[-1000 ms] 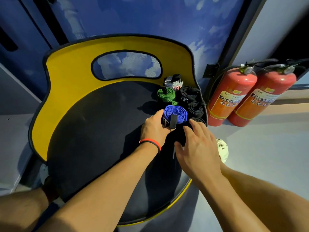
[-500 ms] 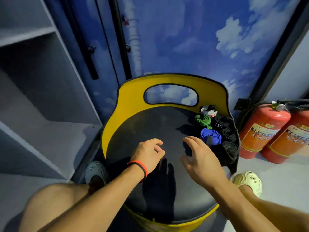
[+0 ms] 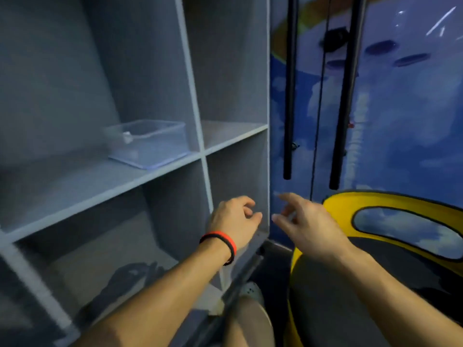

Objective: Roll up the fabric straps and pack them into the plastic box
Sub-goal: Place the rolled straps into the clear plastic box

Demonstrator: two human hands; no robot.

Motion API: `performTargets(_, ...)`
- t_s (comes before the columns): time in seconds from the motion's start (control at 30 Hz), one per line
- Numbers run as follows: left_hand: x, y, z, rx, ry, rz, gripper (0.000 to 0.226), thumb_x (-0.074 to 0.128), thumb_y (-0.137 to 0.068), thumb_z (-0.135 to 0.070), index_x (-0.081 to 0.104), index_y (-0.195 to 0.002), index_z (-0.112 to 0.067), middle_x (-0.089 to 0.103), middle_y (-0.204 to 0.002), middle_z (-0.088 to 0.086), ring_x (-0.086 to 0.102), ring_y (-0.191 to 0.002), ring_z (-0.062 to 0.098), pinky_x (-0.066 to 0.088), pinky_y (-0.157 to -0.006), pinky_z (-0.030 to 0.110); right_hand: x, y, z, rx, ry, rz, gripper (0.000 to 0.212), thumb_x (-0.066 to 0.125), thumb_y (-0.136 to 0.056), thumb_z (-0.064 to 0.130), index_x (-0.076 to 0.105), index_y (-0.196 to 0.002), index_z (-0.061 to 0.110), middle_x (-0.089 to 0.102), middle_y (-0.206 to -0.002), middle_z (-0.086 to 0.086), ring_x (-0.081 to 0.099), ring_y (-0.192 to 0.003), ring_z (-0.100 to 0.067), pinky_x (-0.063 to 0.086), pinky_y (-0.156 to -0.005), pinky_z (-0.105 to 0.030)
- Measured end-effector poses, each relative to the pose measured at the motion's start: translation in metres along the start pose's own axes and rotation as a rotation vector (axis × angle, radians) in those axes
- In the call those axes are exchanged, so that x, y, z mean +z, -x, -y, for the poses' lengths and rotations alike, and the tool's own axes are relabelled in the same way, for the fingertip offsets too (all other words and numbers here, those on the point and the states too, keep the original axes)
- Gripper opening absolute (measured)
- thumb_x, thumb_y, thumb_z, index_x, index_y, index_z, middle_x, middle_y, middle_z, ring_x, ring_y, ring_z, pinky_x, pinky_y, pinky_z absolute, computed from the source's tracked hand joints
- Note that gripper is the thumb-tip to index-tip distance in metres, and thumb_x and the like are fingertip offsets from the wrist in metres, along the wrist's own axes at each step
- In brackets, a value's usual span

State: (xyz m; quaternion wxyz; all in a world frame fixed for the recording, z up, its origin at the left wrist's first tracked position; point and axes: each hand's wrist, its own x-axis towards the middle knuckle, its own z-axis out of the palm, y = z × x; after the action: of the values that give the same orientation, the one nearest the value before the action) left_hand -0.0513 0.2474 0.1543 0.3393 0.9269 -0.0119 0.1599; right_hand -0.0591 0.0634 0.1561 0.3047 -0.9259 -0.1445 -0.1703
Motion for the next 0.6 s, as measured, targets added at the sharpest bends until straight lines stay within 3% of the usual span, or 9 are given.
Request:
performTargets(0.1,-0.067,-0.008,0.02,0.015,-0.124,-0.136,0.031,0.069,-0.085,-0.043,0.07,-0.114,-0.031,0.072,-0.106,-0.013,0.067,-0.1,0.011,0.054,-0.09,0.033,0.011,-0.036,0.06,-0.143,-0.024,0.044,0.05,0.06,-0.095,0.054,0.052,-0.139,0.031,0.067,-0.113,0.01,0.064,-0.104,-0.015,0.054,-0.088,-0.038)
performTargets(0.2,-0.129,-0.013,0.038,0.045,-0.245,-0.251,0.031,0.067,-0.086,-0.043,0.069,-0.114,-0.03,0.068,-0.111,-0.007,0.063,-0.105,0.018,0.054,-0.09,0.037,0.021,-0.069,0.113,-0.263,-0.039,0.081,0.045,0.058,-0.098,0.046,0.053,-0.139,0.028,0.064,-0.126,0.004,0.063,-0.11,-0.02,0.051,-0.094,-0.043)
performTargets(0.33,-0.193,-0.023,0.059,0.021,-0.297,-0.349,0.031,0.067,-0.087,-0.039,0.07,-0.116,-0.03,0.067,-0.116,-0.008,0.061,-0.11,0.019,0.052,-0.094,0.038,0.034,-0.101,0.163,-0.339,-0.045,0.105,0.046,0.056,-0.1,0.034,0.05,-0.144,0.025,0.057,-0.141,0.002,0.057,-0.122,-0.02,0.045,-0.105,-0.038)
performTargets(0.47,-0.224,-0.034,0.073,0.045,-0.333,-0.37,0.038,0.066,-0.089,-0.036,0.064,-0.127,-0.029,0.057,-0.13,-0.007,0.053,-0.122,0.018,0.047,-0.101,0.037,0.042,-0.114,0.186,-0.356,-0.061,0.134,0.049,0.057,-0.1,0.035,0.046,-0.147,0.028,0.056,-0.141,0.003,0.057,-0.118,-0.017,0.047,-0.102,-0.038)
performTargets(0.6,-0.231,-0.061,0.073,0.049,-0.434,-0.288,0.059,0.064,-0.093,-0.032,0.044,-0.148,-0.026,0.038,-0.152,-0.005,0.04,-0.137,0.024,0.039,-0.111,0.038,0.048,-0.115,0.188,-0.353,-0.032,0.165,0.056,0.061,-0.097,0.04,0.043,-0.149,0.029,0.052,-0.146,0.002,0.057,-0.123,-0.02,0.047,-0.105,-0.04)
